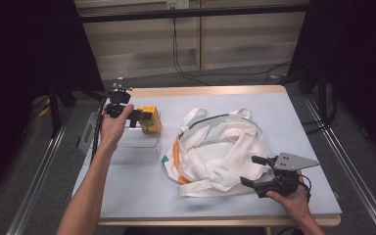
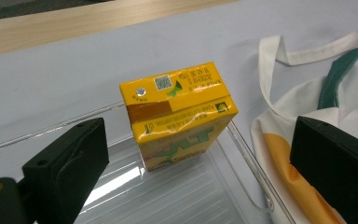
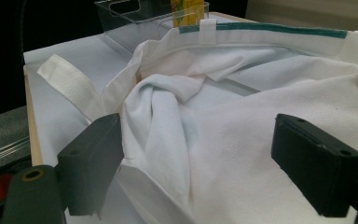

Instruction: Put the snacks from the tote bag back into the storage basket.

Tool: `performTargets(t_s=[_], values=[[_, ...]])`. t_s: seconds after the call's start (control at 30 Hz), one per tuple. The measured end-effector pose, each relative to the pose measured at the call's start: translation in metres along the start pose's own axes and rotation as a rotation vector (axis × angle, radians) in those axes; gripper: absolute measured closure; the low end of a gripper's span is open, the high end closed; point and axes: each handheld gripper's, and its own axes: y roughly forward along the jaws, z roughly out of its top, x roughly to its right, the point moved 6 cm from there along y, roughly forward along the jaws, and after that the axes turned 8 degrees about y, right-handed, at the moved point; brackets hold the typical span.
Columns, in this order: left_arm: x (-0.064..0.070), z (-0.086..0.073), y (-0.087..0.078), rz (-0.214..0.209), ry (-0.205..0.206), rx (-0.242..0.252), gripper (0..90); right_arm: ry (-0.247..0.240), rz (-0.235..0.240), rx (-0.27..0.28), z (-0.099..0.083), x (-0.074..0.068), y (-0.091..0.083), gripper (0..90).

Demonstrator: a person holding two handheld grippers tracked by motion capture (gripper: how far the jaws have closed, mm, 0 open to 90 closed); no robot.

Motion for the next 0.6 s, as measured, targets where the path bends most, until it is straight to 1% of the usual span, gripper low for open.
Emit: performTargets(t_s=[0.07,0.1,0.13,0.17,0.2,0.23,0.27,0.3,0.33,0.37,0.43,0.53,0.57,0.6], values=[[-0.001,-0.004,-0.004,0.008,0.022,0.020,4.5,0.000,0.000,0.000,0.000,0.000,0.000,16.8],[0.000,-0.005,-0.004,0.011,0.015,0.047,4.5,0.003,0.001,-0.002,0.000,0.000,0.000,16.8],[0.001,-0.009,-0.007,0.009,0.019,0.067,4.5,0.000,0.001,-0.002,0.000,0.000,0.000,16.8],[0.002,-0.011,-0.009,-0.003,0.017,0.072,4.5,-0.001,0.000,-0.001,0.000,0.000,0.000,16.7],[0.002,-0.011,-0.009,-0.003,0.017,0.072,4.5,-0.001,0.000,-0.001,0.000,0.000,0.000,16.7],[0.003,-0.016,-0.014,-0.015,0.026,0.088,4.5,-0.002,-0.001,0.000,0.000,0.000,0.000,16.6],[0.003,-0.016,-0.014,-0.015,0.026,0.088,4.5,-0.002,-0.001,0.000,0.000,0.000,0.000,16.6],[0.004,-0.018,-0.016,-0.021,0.019,0.111,4.6,-0.001,0.000,0.003,0.001,0.000,0.000,16.6],[0.005,-0.020,-0.019,-0.043,0.013,0.133,4.6,-0.001,0.000,0.003,0.001,0.000,0.000,16.6],[0.008,-0.023,-0.022,-0.049,0.026,0.153,4.5,0.000,-0.005,0.001,0.001,0.000,-0.001,16.6],[0.013,-0.028,-0.026,-0.059,0.052,0.159,4.0,0.000,-0.008,0.009,0.001,0.000,-0.002,16.6],[0.016,-0.036,-0.033,-0.034,0.072,0.184,4.0,0.005,-0.015,0.010,0.001,0.001,-0.003,16.5],[0.016,-0.038,-0.035,-0.017,0.084,0.194,4.0,0.006,-0.017,0.011,0.001,0.001,-0.004,16.4],[0.018,-0.040,-0.038,-0.014,0.092,0.203,4.0,0.006,-0.017,0.011,0.001,0.001,-0.004,16.4]])
